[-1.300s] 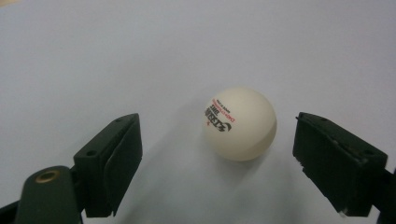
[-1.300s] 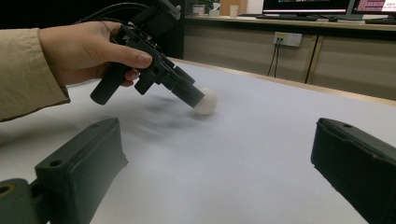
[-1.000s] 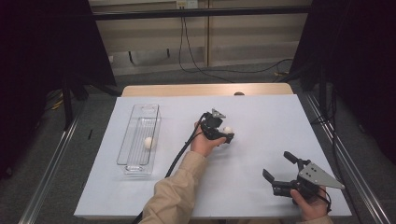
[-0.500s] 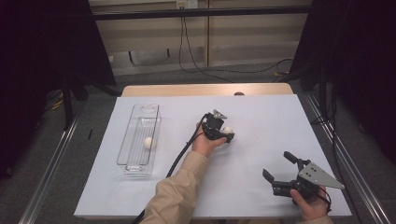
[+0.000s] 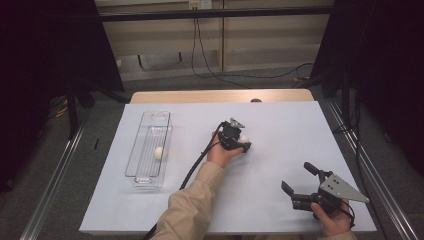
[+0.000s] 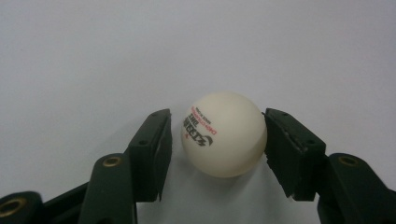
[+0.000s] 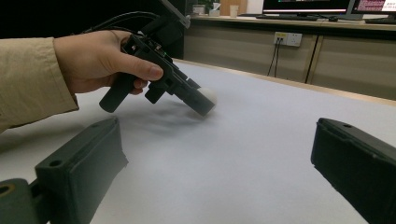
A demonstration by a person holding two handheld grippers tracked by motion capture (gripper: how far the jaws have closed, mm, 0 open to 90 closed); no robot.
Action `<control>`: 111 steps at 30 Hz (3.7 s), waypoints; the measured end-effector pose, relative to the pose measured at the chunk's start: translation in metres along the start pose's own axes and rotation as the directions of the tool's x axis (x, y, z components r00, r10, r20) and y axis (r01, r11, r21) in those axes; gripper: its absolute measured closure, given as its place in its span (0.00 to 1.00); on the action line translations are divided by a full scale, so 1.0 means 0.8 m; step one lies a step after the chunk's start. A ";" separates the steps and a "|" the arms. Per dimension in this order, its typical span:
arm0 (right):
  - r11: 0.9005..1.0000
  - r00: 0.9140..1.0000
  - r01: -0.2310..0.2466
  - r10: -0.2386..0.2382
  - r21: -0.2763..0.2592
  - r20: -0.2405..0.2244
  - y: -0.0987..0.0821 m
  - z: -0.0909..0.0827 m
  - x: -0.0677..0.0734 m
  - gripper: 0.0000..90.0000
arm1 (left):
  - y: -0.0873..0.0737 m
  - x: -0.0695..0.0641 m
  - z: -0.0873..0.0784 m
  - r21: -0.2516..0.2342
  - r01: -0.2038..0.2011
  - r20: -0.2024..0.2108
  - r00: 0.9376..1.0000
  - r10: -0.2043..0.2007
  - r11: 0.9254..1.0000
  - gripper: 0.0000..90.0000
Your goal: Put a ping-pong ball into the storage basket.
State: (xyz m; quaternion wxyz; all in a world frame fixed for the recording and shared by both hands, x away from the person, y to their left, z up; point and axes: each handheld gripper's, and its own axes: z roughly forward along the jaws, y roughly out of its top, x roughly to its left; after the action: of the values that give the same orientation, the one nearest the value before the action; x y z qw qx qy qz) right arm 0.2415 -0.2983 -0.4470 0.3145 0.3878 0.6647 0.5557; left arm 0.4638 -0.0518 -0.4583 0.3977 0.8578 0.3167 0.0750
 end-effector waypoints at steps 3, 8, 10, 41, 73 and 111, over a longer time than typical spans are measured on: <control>1.000 1.000 0.001 -0.001 0.001 0.001 0.000 0.000 0.000 0.02 | 0.000 -0.001 0.001 0.005 -0.006 -0.002 1.000 0.006 1.000 0.49; 1.000 1.000 -0.001 0.001 0.000 0.003 0.000 0.000 -0.001 0.02 | 0.001 -0.002 0.003 0.004 -0.006 -0.004 1.000 0.006 1.000 0.51; 1.000 1.000 -0.001 0.001 0.000 0.002 0.000 0.000 -0.001 0.02 | 0.000 -0.002 0.004 0.007 -0.010 -0.007 1.000 0.010 1.000 0.52; 1.000 1.000 0.000 0.000 0.001 0.006 0.000 0.000 -0.001 0.02 | 0.003 -0.005 -0.004 0.048 0.002 0.015 1.000 -0.002 0.999 0.57; 1.000 1.000 0.004 -0.004 0.004 0.006 0.000 0.000 0.000 0.02 | -0.011 0.002 -0.042 0.069 0.020 0.070 0.997 -0.025 0.997 0.57; 1.000 1.000 0.004 -0.004 0.001 0.007 0.000 0.001 -0.001 0.02 | -0.027 0.014 -0.077 0.112 0.036 0.063 0.997 -0.043 0.993 0.57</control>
State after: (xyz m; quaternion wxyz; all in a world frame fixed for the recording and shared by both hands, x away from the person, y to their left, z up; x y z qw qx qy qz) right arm 0.2427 -0.2983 -0.4473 0.3175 0.3887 0.6647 0.5535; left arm 0.4386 0.0050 -0.4341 0.3610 0.8742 0.3240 0.0214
